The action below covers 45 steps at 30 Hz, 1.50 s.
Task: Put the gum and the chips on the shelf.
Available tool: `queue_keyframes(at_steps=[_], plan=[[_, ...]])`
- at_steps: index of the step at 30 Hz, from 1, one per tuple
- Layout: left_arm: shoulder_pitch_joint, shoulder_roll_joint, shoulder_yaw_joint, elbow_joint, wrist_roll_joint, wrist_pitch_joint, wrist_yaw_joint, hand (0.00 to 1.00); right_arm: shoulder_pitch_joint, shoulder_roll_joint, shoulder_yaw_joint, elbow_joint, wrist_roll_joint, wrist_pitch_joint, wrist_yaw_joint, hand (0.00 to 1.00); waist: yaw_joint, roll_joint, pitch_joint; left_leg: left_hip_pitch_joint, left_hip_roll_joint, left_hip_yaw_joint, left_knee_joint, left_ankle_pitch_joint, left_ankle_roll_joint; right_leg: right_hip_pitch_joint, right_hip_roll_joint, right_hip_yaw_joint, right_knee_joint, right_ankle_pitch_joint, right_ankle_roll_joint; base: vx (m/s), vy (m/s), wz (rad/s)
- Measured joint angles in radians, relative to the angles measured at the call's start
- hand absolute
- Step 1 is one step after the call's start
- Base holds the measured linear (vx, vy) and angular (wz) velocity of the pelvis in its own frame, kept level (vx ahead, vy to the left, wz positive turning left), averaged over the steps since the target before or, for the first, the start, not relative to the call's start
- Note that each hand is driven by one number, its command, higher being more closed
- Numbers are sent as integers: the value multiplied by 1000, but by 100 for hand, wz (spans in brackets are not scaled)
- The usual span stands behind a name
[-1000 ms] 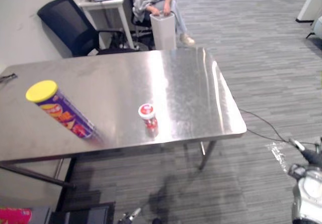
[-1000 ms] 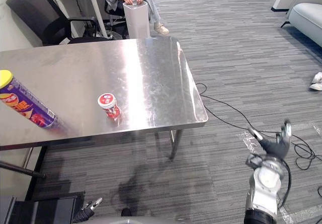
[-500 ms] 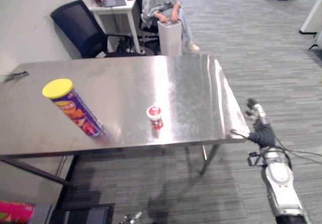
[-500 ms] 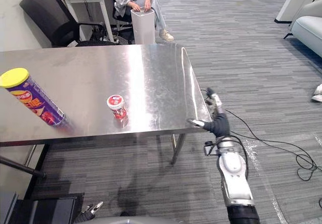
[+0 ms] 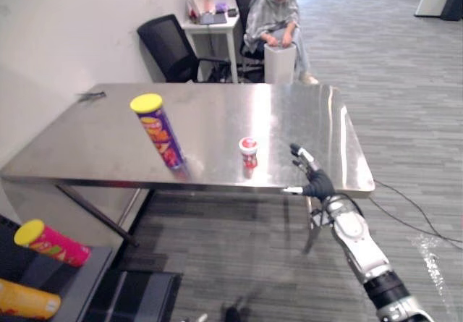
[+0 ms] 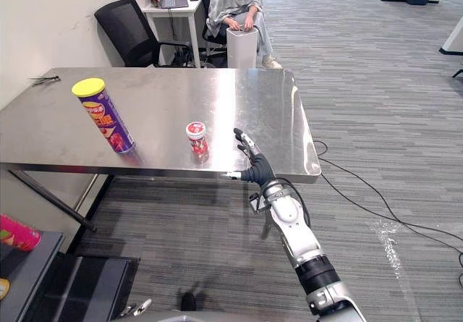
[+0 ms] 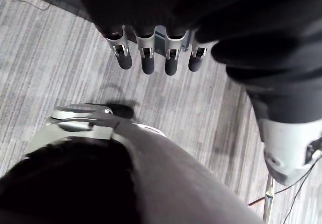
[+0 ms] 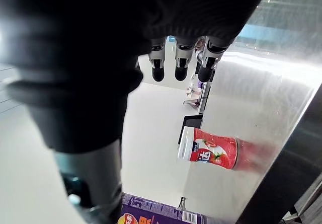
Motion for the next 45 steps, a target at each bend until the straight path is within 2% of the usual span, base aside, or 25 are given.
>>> queue_keyframes(at_steps=[4, 16, 24, 40, 45], plan=[[1, 7, 0, -2, 7, 2, 0, 0, -47, 34, 14, 67, 0, 13, -28, 0, 15, -10, 10, -4, -2, -10, 0, 2, -2, 1, 0, -6, -1, 5, -6, 11, -5, 6], [-12, 4, 0, -24, 11, 8, 10, 0, -203, 85, 1, 247, -1, 44, -106, 0, 36, -1, 47, -1, -10, -39, 2, 9, -4, 38, 3, -48, -18, 11, 3, 43, -21, 9], [-15, 0, 0, -23, 11, 13, 21, 0, -255, 123, -22, 289, -1, 46, -119, 0, 41, 6, 65, -1, -10, -44, 0, 8, -5, 38, 4, -51, -17, 10, 2, -30, -4, 0], [-31, 1, 0, -45, 10, 14, 22, 0, -403, 118, -69, 393, 1, 62, -144, 0, 50, 3, 115, -21, -29, -93, 2, 11, -4, 59, -3, -107, -31, 9, 2, 12, -17, 10], [-36, 0, -1, -49, 9, 14, 22, 0, -427, 120, -69, 424, 1, 65, -144, 0, 67, 6, 117, -21, -32, -95, 0, 11, -5, 58, -6, -108, -31, 8, 3, 0, 0, 0]])
